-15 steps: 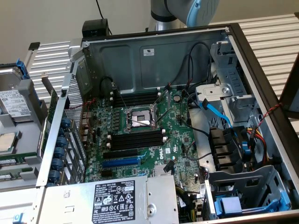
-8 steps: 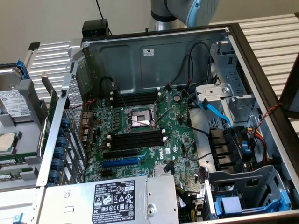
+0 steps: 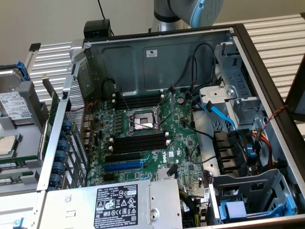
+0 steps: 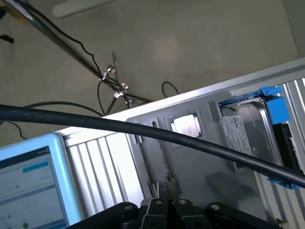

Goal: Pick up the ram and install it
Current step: 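Pick up the ram and move it above insertion slot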

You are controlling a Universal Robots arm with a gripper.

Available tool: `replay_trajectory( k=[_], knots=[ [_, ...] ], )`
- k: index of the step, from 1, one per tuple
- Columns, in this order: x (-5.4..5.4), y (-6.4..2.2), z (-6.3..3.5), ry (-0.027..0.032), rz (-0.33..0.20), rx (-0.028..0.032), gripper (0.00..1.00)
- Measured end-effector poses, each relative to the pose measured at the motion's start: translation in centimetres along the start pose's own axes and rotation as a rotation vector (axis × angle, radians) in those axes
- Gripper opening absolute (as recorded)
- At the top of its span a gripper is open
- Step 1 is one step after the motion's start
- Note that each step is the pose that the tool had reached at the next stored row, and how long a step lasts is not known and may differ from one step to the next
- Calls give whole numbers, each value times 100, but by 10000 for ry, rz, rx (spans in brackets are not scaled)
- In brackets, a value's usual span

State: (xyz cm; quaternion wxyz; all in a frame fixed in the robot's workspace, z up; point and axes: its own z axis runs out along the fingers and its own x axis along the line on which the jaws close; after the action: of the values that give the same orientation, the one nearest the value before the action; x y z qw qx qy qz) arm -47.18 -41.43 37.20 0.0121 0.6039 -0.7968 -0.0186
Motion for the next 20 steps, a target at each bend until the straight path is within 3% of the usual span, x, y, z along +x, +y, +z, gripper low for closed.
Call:
replay_trajectory(
  k=[5,10,12,15,18,20],
  knots=[
    [0,-1,19,61,-863,30,11],
    [1,1,25,115,-1285,50,11],
    [1,2,26,125,-1407,56,24],
    [2,1,28,133,-1583,63,30],
    [2,1,39,142,-1882,86,42],
    [2,0,54,156,-2224,103,42]
  ],
)
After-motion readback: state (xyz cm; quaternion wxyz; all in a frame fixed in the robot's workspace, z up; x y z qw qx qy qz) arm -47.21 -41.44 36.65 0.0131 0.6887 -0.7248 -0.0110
